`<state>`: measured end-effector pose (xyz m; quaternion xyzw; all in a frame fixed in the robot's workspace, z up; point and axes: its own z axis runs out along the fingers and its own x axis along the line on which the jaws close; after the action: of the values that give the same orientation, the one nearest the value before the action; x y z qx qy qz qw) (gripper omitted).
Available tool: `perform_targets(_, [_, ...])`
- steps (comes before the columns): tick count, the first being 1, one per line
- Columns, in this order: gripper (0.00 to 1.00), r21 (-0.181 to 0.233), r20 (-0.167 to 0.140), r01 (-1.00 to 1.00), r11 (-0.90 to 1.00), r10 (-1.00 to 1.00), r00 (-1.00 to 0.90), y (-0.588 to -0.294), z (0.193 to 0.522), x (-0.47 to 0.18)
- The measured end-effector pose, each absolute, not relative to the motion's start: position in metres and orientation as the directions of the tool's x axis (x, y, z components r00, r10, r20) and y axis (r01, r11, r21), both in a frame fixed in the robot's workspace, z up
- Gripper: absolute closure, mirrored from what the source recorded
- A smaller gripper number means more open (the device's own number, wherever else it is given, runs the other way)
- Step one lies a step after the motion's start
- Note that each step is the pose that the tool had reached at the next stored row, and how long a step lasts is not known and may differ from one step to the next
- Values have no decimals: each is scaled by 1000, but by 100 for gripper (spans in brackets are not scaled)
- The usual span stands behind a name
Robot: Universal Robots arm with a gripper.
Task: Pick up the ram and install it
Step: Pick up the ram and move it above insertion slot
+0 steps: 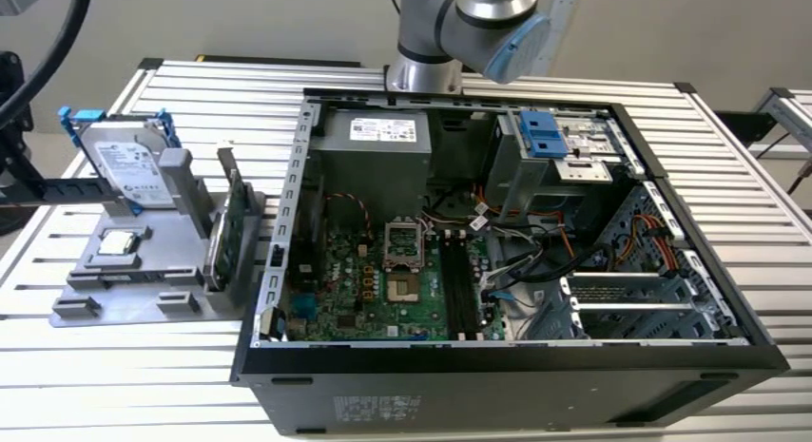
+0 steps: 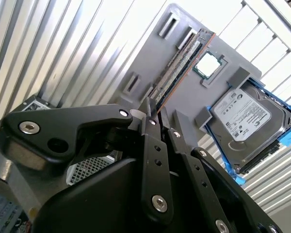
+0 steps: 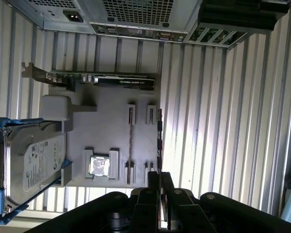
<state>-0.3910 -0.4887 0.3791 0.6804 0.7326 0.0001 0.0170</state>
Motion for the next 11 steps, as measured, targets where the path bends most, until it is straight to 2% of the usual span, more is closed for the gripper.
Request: perform_targets(11, [100,23,-25,997,74,997,-73,-489,386,-391])
